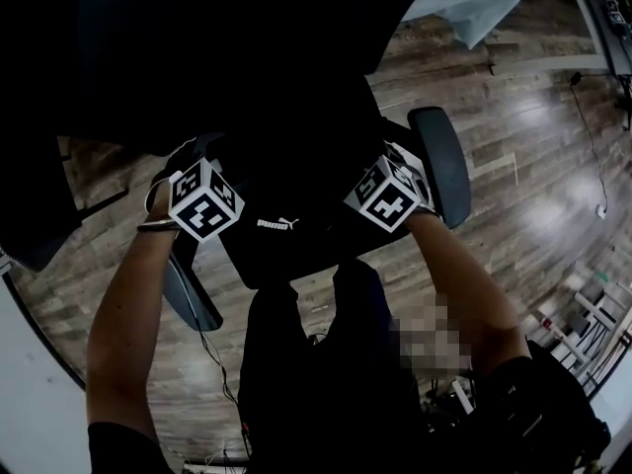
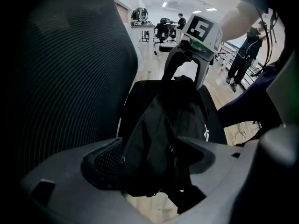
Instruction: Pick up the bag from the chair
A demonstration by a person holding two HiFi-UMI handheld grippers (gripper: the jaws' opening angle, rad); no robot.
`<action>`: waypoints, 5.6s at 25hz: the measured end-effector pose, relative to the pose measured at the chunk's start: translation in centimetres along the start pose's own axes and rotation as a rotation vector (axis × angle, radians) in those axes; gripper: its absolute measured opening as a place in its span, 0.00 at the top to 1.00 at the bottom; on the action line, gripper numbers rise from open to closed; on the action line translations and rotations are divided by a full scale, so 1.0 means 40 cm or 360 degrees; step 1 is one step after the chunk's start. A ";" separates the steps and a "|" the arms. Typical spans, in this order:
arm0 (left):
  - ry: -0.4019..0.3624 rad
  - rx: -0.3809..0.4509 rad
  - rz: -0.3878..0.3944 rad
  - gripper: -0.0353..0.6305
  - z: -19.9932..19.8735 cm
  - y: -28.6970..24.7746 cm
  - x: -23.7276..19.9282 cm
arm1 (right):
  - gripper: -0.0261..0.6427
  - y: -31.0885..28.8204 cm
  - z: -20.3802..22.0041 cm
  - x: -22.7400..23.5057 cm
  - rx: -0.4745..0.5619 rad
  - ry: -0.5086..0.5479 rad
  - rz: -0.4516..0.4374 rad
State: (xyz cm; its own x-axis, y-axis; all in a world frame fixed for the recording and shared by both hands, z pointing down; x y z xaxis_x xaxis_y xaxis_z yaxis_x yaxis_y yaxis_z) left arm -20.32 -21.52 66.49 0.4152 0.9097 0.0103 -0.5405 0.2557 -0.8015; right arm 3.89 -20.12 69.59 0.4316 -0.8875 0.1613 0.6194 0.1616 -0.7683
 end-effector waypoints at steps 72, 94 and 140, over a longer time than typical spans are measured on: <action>-0.0095 0.0115 -0.0485 0.79 -0.108 0.339 0.232 | 0.80 0.310 -0.143 -0.193 0.0057 0.0583 0.0226; -0.0093 0.0393 -0.0808 0.80 -0.350 0.672 0.280 | 0.80 0.659 -0.400 -0.229 0.0223 0.0803 0.0384; -0.0214 0.0638 -0.1152 0.81 -0.522 0.953 0.292 | 0.80 0.910 -0.616 -0.278 0.0519 0.1093 0.0596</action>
State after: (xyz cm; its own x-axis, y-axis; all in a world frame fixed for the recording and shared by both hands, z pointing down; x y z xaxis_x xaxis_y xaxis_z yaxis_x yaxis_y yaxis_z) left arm -20.80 -7.97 23.58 0.6827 0.5010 0.5319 -0.4040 0.8653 -0.2965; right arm 5.49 -15.02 24.55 0.2174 -0.7986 -0.5612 0.7186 0.5200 -0.4617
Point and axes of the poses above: the fingertips, and each gripper's own axes: y backward along the fingers, x to its right, z out of its underside, the point moved 10 cm from there along y, backward along the fingers, and after that the axes turned 13 degrees about x, right-handed, at the moved point
